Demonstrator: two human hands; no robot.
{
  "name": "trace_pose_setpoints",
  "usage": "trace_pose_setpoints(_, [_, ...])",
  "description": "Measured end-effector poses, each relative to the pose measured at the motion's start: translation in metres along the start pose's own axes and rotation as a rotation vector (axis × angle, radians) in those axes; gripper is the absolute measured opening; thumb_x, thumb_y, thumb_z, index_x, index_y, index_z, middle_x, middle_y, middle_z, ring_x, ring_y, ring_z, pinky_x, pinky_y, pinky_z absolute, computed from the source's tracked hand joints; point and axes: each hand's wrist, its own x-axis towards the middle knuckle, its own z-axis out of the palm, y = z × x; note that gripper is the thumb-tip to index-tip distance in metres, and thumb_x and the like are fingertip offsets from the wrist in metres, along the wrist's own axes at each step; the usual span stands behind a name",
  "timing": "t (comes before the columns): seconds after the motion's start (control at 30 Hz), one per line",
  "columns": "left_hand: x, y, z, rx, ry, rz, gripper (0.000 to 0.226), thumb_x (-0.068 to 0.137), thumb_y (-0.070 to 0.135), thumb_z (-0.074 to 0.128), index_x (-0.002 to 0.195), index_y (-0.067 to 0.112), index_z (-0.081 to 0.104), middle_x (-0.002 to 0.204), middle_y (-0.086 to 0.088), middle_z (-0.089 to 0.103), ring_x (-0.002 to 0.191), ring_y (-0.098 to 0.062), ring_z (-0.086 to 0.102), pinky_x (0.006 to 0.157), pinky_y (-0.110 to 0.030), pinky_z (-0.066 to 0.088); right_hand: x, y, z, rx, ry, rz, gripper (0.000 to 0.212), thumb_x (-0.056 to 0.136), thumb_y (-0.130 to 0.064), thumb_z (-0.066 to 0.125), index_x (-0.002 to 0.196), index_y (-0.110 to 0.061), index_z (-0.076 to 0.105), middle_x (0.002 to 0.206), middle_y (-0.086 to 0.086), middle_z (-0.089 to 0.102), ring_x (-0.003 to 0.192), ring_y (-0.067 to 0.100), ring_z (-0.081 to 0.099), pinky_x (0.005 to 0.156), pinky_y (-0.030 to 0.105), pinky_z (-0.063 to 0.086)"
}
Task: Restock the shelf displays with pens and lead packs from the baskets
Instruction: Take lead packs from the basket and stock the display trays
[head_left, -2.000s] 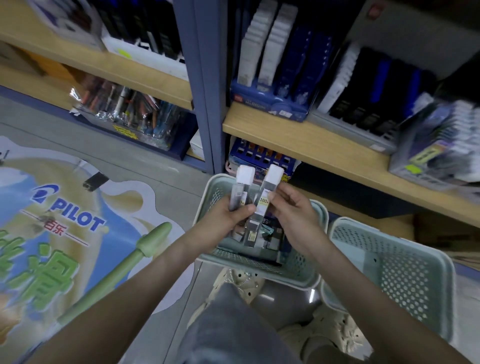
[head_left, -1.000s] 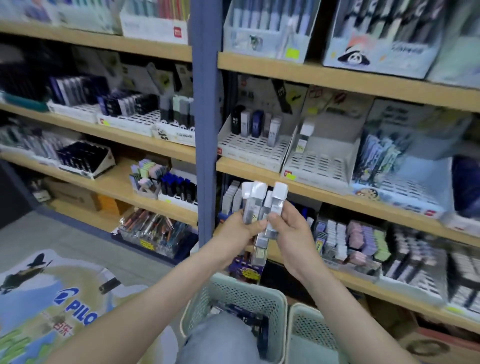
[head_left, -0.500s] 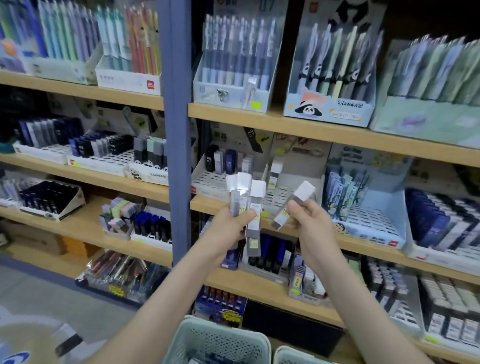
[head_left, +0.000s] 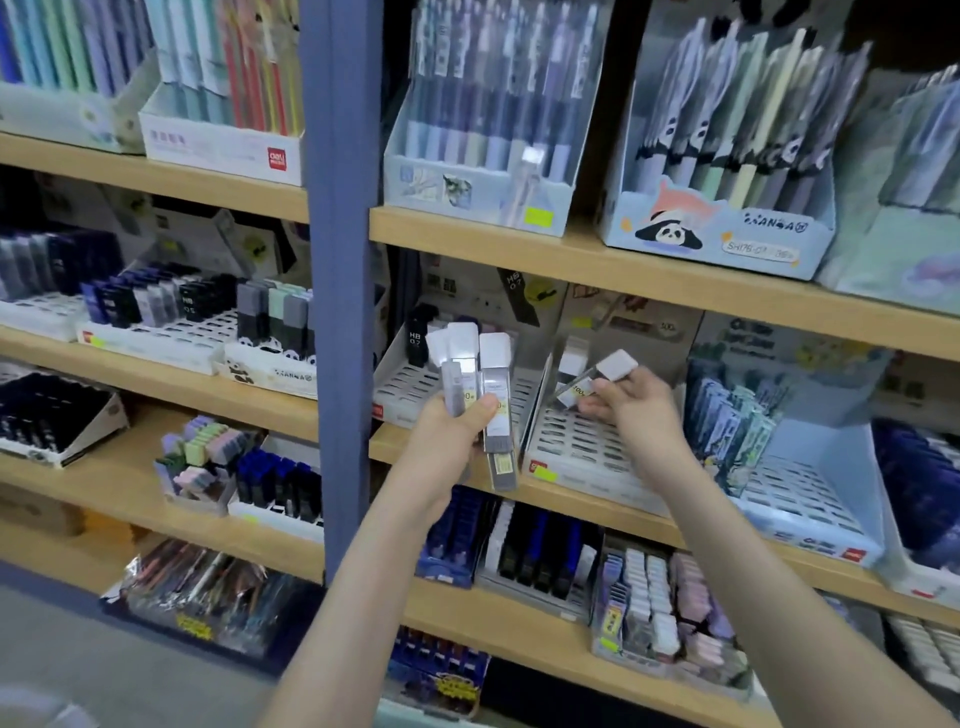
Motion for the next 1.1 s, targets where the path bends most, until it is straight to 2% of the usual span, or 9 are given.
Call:
trace_pose_setpoints(0.17, [0.005,-0.003,0.003,0.004,0.003,-0.009,0.024,0.097,0.036,0.056,0.114,0.020,0.062,0.109,-0.007,0.072,0.106,-0.031,0.064,0.093,-0.048,0.049,0.009,0.000,0.002,-0.323,-0.030,-0.044,0.005,0.098,-0.012,0.051,0.100,-0.012,0.056,0.076,0.005,0.065,0.069,0.018,0.061,0.078,0.040,0.052])
trace_pose_setpoints(0.3, [0.006,-0.003,0.005,-0.009,-0.011,-0.012,0.023,0.098,0.034,0.054,0.114,0.020,0.061,0.108,-0.006,0.072,0.105,-0.028,0.064,0.080,-0.038,0.048,0.015,-0.013,0.004,-0.569,-0.059,-0.093,0.009,0.098,-0.016,0.050,0.090,-0.019,0.053,0.084,0.005,0.065,0.075,0.018,0.060,0.075,0.039,0.051])
trace_pose_setpoints(0.43, [0.004,-0.001,0.005,-0.035,-0.014,0.000,0.017,0.099,0.030,0.053,0.109,0.021,0.062,0.103,-0.002,0.072,0.092,-0.021,0.064,0.075,-0.033,0.046,0.018,-0.025,0.015,-0.775,-0.155,-0.073,0.008,0.098,-0.015,0.048,0.100,-0.008,0.051,0.097,0.006,0.060,0.087,0.022,0.060,0.077,0.038,0.050])
trace_pose_setpoints(0.53, [0.004,-0.001,0.005,-0.047,-0.021,0.006,0.019,0.099,0.030,0.053,0.113,0.020,0.061,0.106,-0.003,0.072,0.099,-0.022,0.065,0.079,-0.035,0.048,0.011,-0.024,0.021,-0.839,-0.161,-0.111,0.004,0.100,-0.012,0.043,0.103,-0.012,0.041,0.103,0.009,0.060,0.082,0.019,0.055,0.070,0.037,0.047])
trace_pose_setpoints(0.63, [0.003,-0.002,0.004,-0.060,-0.038,0.005,0.017,0.099,0.029,0.053,0.112,0.023,0.060,0.107,-0.003,0.072,0.100,-0.023,0.066,0.086,-0.041,0.049,0.000,-0.018,0.018,-0.791,-0.123,-0.229,0.027,0.100,-0.012,0.041,0.125,-0.017,0.032,0.113,0.008,0.061,0.075,0.014,0.054,0.063,0.037,0.047])
trace_pose_setpoints(0.77, [0.006,-0.004,0.001,-0.076,-0.063,0.009,0.008,0.099,0.027,0.054,0.102,0.027,0.060,0.100,0.000,0.072,0.089,-0.018,0.067,0.081,-0.038,0.050,-0.004,-0.011,0.015,-0.819,-0.150,-0.344,0.046,0.100,-0.009,0.038,0.139,-0.030,0.025,0.103,-0.002,0.049,0.088,0.019,0.051,0.072,0.038,0.045])
trace_pose_setpoints(0.87, [0.008,-0.006,0.002,-0.103,-0.075,0.014,0.006,0.098,0.025,0.055,0.097,0.028,0.061,0.095,0.001,0.072,0.086,-0.016,0.065,0.071,-0.030,0.049,0.004,-0.008,0.014,-0.852,-0.096,-0.402,0.041,0.099,-0.014,0.045,0.138,-0.023,0.035,0.119,0.007,0.049,0.114,0.022,0.040,0.090,0.041,0.038])
trace_pose_setpoints(0.93, [0.008,-0.007,0.003,-0.118,-0.079,0.006,0.007,0.098,0.023,0.056,0.098,0.027,0.061,0.094,0.002,0.072,0.087,-0.016,0.066,0.070,-0.028,0.052,0.008,-0.006,0.013,-0.905,-0.091,-0.408,0.041,0.098,-0.014,0.047,0.138,-0.021,0.038,0.127,0.009,0.048,0.123,0.022,0.032,0.097,0.042,0.034])
trace_pose_setpoints(1.1, [0.009,-0.008,0.005,-0.135,-0.087,-0.022,0.013,0.097,0.021,0.057,0.108,0.021,0.063,0.109,-0.006,0.072,0.104,-0.024,0.067,0.091,-0.041,0.054,0.008,-0.003,0.010,-0.962,-0.116,-0.444,0.046,0.099,-0.009,0.043,0.142,-0.025,0.037,0.127,0.006,0.045,0.118,0.022,0.028,0.097,0.038,0.032])
